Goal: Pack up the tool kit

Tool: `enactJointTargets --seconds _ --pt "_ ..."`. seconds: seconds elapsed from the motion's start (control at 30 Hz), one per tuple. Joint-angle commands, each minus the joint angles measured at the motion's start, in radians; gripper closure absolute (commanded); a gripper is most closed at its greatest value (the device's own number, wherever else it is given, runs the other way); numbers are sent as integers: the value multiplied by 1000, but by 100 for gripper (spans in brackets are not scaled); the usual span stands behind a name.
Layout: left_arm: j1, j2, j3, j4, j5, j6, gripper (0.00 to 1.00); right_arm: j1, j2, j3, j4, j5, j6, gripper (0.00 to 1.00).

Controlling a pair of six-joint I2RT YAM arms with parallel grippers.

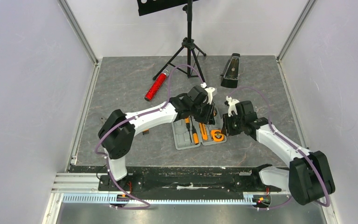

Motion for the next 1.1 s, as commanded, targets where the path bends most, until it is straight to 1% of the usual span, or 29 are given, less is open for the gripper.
enactJointTargets --seconds 0.0,0.1,0.2,0.33,0.37,0.5,0.63,0.73,0.83,1.07 --pt "-2 12 37 14 54 -78 66 -41 -66 44 22 2 21 67" --pt "9 -3 10 21 44 -91 66 -45 -85 -15 39 -25 36 64" --pt "31 -28 -34 38 44 -103 66 -47 -109 -104 105 -56 71 59" --pt "72 -74 -89 46 33 -98 66 -47 -114 -170 196 -160 117 59" --pt "81 -85 -100 48 31 -94 66 -47 -122 -175 208 -161 127 58" --pt "102 -118 -136 49 34 -82 66 -51 -158 -157 219 -50 162 54" --pt "100 -120 -151 70 77 -85 65 -75 -181 -134 248 70 198 53" --pt "95 -105 -145 87 102 -94 65 -94 -166 -125 273 124 217 53" --pt "80 -78 -122 91 131 -97 65 -108 -139 -119 302 141 231 53" --pt "54 -46 -93 89 133 -94 65 -118 -109 -143 404 113 280 54"
